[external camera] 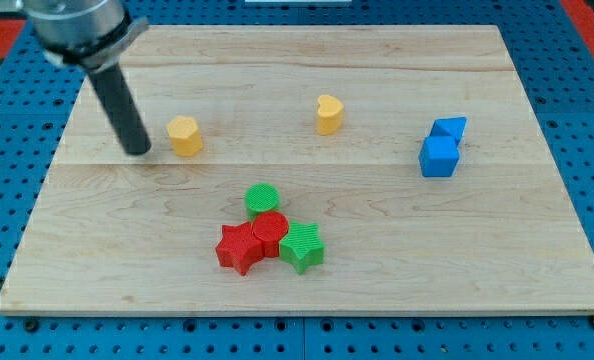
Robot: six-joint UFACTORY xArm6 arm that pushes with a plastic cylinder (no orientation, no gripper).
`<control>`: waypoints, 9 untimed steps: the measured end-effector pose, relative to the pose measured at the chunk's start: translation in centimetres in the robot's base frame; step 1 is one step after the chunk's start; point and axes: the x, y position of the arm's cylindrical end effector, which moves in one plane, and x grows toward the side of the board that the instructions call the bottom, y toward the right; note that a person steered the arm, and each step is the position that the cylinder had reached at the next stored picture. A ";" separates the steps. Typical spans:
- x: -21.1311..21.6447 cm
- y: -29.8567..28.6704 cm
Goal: Make a group out of blue blocks and yellow blocks
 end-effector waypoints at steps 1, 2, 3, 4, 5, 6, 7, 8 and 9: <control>-1.7 13.7; -0.1 14.2; 5.7 17.4; 9.4 29.0; 7.6 37.1; 4.1 32.8; 3.2 27.1; 2.8 32.4; 3.6 37.1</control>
